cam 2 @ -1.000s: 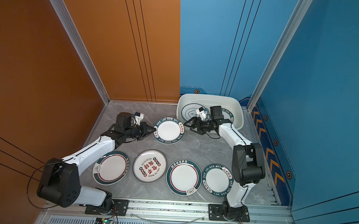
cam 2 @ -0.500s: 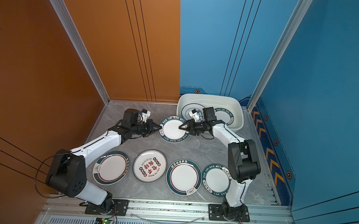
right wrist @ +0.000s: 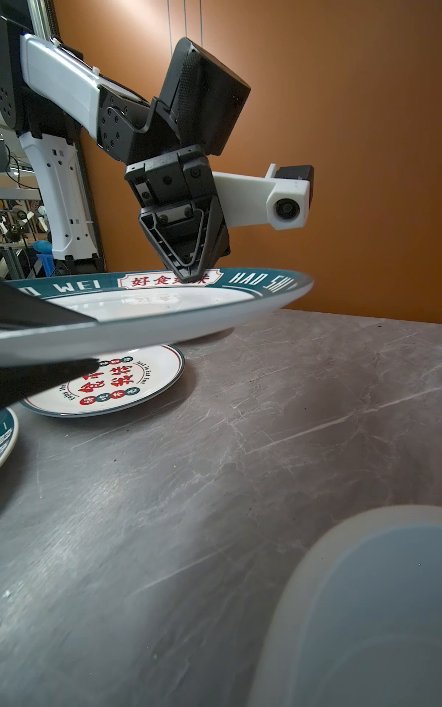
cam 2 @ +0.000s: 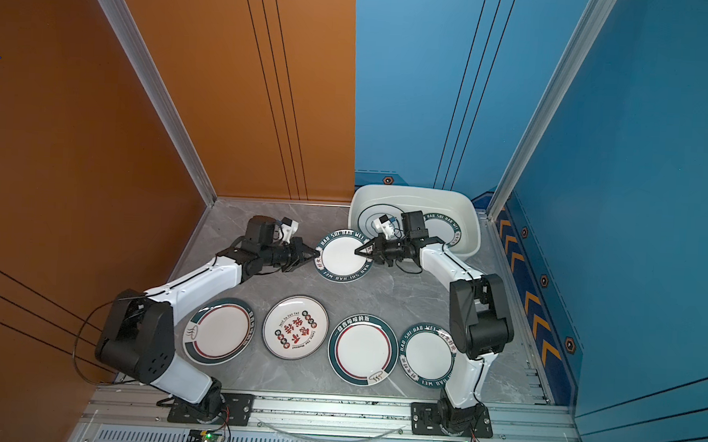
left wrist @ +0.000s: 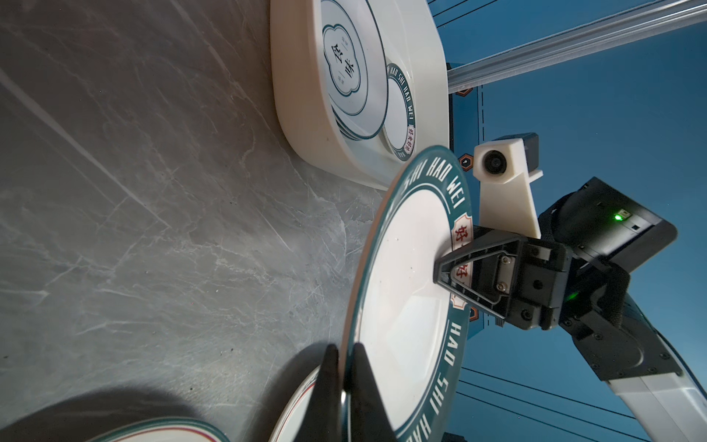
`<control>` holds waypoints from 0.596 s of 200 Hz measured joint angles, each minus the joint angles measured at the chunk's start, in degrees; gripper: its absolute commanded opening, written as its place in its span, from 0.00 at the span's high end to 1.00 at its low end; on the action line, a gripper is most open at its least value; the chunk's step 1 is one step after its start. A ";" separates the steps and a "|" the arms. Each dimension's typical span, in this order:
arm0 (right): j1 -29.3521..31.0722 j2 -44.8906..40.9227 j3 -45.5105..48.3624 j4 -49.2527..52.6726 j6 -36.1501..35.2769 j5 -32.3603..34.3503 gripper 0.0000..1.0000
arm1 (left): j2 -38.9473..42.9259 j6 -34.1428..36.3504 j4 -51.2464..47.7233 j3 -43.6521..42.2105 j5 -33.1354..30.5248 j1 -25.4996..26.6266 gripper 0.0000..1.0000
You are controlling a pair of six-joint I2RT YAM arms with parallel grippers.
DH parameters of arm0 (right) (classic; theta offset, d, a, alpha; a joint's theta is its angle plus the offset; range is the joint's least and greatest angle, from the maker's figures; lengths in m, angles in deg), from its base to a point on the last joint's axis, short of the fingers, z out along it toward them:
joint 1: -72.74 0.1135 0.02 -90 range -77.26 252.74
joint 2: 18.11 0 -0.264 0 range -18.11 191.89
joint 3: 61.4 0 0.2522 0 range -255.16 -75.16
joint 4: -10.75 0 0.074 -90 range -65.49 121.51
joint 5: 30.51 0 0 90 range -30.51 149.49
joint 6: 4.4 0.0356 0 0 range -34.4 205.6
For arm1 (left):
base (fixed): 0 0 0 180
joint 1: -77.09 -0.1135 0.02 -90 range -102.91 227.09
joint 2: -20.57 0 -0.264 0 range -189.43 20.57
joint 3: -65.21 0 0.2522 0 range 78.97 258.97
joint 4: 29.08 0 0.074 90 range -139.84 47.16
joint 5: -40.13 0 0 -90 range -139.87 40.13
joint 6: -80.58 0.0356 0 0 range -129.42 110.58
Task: Place the plates into the plastic bin on the countertop
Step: 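Grasp the green plate rim with the right gripper and release the left gripper, then lower the green plate into the bin with right gripper while left draws back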
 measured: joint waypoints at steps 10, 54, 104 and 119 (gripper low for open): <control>-0.02 0.00 -0.02 -0.02 -0.02 -0.15 1.00 | 0.00 0.02 -0.20 0.15 0.02 0.00 1.00; -0.22 0.02 -1.49 1.84 -1.27 -0.55 1.00 | 0.00 0.57 -1.09 0.81 -0.04 0.07 0.66; -3.06 0.02 -4.59 7.06 -3.58 3.41 1.00 | 2.32 3.19 -3.65 1.14 -0.33 0.02 0.02; -6.12 0.02 -6.58 8.59 -3.63 5.44 1.00 | 4.81 3.76 -3.52 0.31 -0.44 -0.33 0.02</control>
